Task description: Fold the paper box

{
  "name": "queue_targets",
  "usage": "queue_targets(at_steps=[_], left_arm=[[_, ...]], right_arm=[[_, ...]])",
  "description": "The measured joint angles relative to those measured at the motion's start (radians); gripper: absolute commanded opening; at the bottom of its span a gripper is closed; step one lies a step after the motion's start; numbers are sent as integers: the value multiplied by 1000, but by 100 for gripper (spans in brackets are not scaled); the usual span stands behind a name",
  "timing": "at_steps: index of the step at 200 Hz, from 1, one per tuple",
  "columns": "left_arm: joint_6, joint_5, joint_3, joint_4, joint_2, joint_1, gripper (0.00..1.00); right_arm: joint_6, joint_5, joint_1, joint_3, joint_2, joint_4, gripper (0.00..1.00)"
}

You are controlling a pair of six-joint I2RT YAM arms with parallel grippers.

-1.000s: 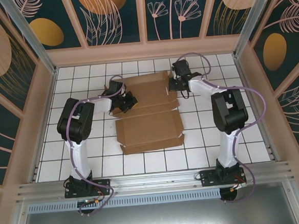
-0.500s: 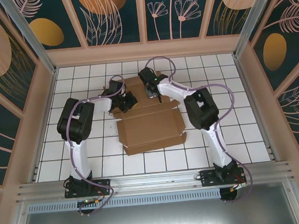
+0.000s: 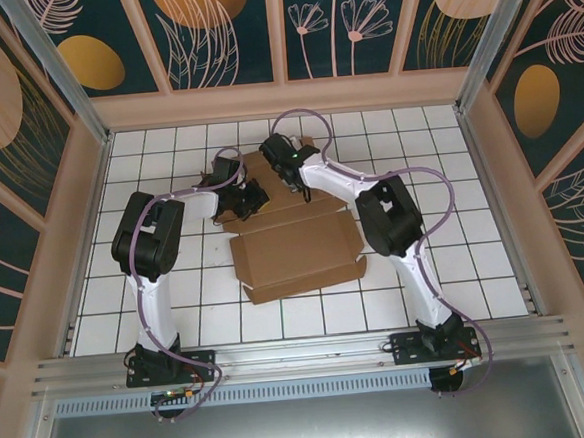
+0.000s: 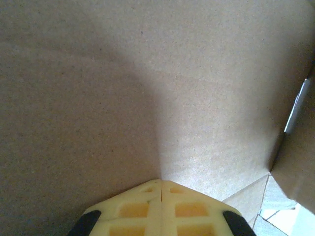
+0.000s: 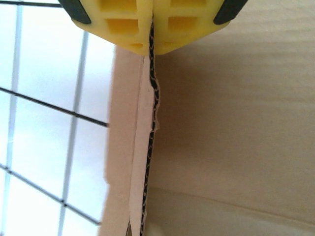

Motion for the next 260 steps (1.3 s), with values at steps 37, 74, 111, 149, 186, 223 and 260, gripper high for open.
queue_targets(at_steps=[37,74,111,149,186,223,260], left_arm=[[0,0,0,0,0,0,0],[0,-1,1,0,0,-1,0],[0,-1,1,0,0,-1,0],[1,-2,1,-2,0,-1,0],[17,-13,8,-14,-1,-3,0],[40,-23,21,-37,-1,-6,0],[61,-24,31,-57,-1,-6,0]], right_arm=[[-87,154,-16,-59,-39,2,0],[-150,301,-38,-73,35,6,0],[-199,380,-55,-72,120,30,11],[-175,340,-64,-81,116,40,46],[-76,84,-132,-296,-196,138,62],[29,-263,-274,-570,-621,338,70],[102,-552,-290,-691,-628,425,70]])
